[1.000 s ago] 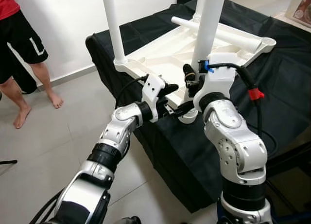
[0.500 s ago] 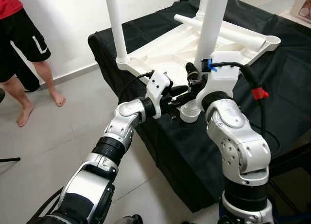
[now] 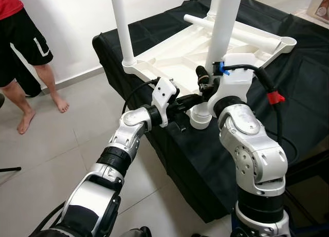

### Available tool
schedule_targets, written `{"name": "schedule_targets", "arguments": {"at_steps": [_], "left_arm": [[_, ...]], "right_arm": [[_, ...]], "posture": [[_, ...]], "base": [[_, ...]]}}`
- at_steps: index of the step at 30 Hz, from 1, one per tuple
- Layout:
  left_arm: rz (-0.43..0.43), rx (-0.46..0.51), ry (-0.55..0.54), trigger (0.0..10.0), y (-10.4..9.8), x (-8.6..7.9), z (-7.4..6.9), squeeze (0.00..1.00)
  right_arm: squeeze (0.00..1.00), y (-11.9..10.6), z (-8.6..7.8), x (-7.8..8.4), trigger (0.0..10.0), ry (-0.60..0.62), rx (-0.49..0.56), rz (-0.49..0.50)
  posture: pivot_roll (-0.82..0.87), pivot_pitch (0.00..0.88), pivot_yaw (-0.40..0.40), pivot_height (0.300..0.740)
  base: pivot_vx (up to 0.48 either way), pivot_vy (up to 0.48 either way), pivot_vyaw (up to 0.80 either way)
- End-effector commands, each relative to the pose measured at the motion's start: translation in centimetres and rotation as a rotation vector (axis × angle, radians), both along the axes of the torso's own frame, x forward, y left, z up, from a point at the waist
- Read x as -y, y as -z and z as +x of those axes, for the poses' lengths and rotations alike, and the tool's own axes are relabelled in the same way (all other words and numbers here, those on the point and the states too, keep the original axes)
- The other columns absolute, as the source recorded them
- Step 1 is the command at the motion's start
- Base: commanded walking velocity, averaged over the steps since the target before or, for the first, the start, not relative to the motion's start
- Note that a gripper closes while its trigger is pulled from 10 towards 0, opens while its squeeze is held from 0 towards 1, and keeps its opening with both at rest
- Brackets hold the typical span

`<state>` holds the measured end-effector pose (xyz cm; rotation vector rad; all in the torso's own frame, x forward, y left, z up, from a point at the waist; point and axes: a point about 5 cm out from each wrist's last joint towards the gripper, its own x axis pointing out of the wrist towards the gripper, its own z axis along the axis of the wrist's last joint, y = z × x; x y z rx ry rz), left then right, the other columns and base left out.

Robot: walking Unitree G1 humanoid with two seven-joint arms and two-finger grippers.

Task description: Building children table

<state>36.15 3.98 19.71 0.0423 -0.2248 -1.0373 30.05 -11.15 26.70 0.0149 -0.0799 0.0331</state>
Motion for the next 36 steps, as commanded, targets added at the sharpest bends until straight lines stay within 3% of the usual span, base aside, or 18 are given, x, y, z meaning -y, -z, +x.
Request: {"name": "schedule_targets", "arguments": {"at_steps": [1, 2, 7, 15, 21, 28, 29, 30, 36], "left_arm": [[-0.006, -0.025, 0.034, 9.2, 0.7, 0.1, -0.5, 0.93], [-0.012, -0.028, 0.067, 10.0, 0.8, 0.1, -0.8, 1.00], [-0.012, -0.024, 0.085, 10.0, 0.8, -0.2, -0.9, 1.00], [-0.003, 0.015, -0.046, 10.0, 0.0, -0.3, 0.3, 1.00], [-0.009, 0.025, -0.095, 10.0, -1.2, 0.8, 1.1, 1.00], [-0.048, -0.009, -0.016, 10.0, -2.3, 2.6, 1.1, 1.00], [-0.047, -0.019, 0.002, 5.9, -2.5, 2.9, 1.1, 0.00], [-0.043, -0.027, 0.010, 0.0, -2.6, 3.2, 1.2, 0.00], [-0.041, -0.033, 0.031, 0.0, -2.9, 3.5, 1.3, 0.00]], "right_arm": [[0.33, 3.1, 0.6, 0.9, 10.0, 0.045, -0.179, -0.005], [0.32, 3.1, 0.6, 0.9, 10.0, 0.044, -0.181, -0.004], [0.32, 3.1, 0.7, 0.8, 10.0, 0.040, -0.184, -0.002], [0.31, 3.2, 0.6, 0.4, 10.0, 0.024, -0.189, 0.002], [0.31, 3.2, 0.3, 0.2, 10.0, 0.013, -0.189, 0.005], [0.31, 3.2, 0.0, 0.0, 10.0, 0.004, -0.192, 0.009], [0.31, 3.2, 0.0, -0.1, 10.0, 0.002, -0.193, 0.010], [0.31, 3.2, -0.1, -0.1, 10.0, 0.000, -0.194, 0.010], [0.31, 3.2, -0.2, -0.2, 10.0, 0.001, -0.197, 0.010]], "posture": [[-0.10, 0.203, 0.053, 0.740], [-0.10, 0.205, 0.052, 0.740], [-0.09, 0.205, 0.051, 0.740], [-0.09, 0.210, 0.054, 0.740], [-0.10, 0.217, 0.060, 0.740], [-0.11, 0.226, 0.066, 0.740], [-0.11, 0.228, 0.070, 0.740], [-0.11, 0.231, 0.072, 0.740], [-0.11, 0.231, 0.074, 0.740]], "base": [[0.000, 0.000, 0.00], [0.000, 0.000, 0.00], [0.000, 0.000, 0.00], [0.000, 0.000, 0.00], [0.000, 0.000, 0.00], [0.000, 0.000, 0.00], [0.000, 0.000, 0.00], [0.000, 0.000, 0.00], [0.000, 0.000, 0.00]]}}
